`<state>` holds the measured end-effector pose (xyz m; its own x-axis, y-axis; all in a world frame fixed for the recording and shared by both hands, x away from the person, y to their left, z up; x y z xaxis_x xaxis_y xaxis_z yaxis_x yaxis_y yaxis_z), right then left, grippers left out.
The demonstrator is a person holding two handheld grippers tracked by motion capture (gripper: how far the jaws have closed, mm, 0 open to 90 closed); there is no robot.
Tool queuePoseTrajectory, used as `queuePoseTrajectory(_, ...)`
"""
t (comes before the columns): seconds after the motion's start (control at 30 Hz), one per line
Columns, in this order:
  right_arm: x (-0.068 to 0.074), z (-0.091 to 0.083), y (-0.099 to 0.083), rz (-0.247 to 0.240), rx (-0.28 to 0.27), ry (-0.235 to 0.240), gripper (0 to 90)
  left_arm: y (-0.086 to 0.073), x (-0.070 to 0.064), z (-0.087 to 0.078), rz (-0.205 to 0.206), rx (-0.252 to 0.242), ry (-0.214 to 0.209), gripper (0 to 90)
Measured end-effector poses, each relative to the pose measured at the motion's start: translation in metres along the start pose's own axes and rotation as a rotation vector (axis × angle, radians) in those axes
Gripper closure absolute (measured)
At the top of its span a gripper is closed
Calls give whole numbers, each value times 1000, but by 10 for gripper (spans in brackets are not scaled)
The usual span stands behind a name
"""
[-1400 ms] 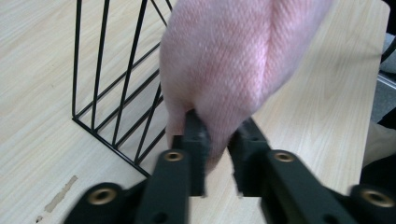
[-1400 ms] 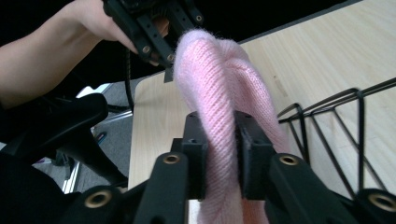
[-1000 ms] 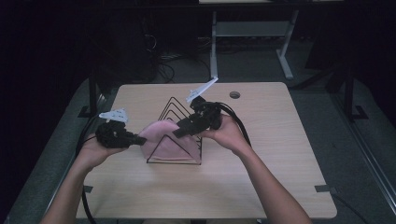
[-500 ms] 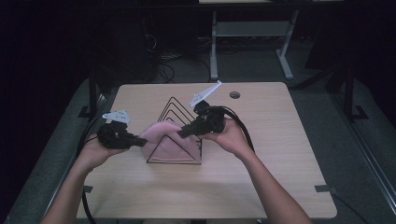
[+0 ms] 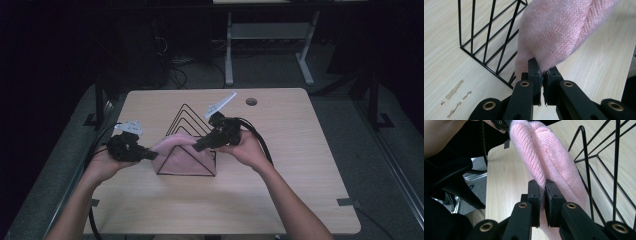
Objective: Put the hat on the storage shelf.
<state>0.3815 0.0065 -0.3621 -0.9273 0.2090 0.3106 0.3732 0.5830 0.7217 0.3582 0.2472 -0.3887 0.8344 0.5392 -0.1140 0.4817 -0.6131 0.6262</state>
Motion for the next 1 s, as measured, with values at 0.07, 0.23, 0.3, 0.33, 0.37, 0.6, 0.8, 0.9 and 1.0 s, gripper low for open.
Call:
queuePoseTrajectory(0.07,-1,0,0,-10,-5,0,830,0,-1,0,-1,-4,-4,861)
queuePoseTrajectory(0.23,2,-9,-5,3,-24,-32,677,-1,-5,-4,2,-13,-13,784)
queuePoseTrajectory(0.3,2,-13,-8,14,-32,-33,652,-1,-5,-6,3,-16,-13,739)
queuePoseTrajectory(0.33,1,-16,-11,14,-43,-33,644,-2,-6,-7,-1,-22,-16,727)
queuePoseTrajectory(0.37,1,-19,-13,28,-56,-34,629,-2,-5,-9,-1,-22,-19,709)
queuePoseTrajectory(0.6,-8,-42,-31,76,-94,-90,544,-9,-4,-9,-24,-21,-16,614)
queuePoseTrajectory(0.8,-15,-53,-48,120,-86,-118,478,-13,-4,-10,-31,-26,-9,565)
queuePoseTrajectory(0.9,-17,-58,-55,131,-86,-132,461,-16,-5,-11,-25,-25,-16,541)
queuePoseTrajectory(1.0,-18,-63,-61,141,-84,-148,451,-18,-6,-11,-23,-26,-13,523)
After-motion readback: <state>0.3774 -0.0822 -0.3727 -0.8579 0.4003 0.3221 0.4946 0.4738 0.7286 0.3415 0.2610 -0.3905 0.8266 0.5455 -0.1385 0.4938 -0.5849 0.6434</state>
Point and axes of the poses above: each handheld gripper's, and its own axes: z roughly forward along the jaws, y roughly out of its top, x roughly to its left, the point moved 5 cm from there along z, roughly forward along the jaws, and after that the axes turned 1 degree about y, right-handed, at the moved point
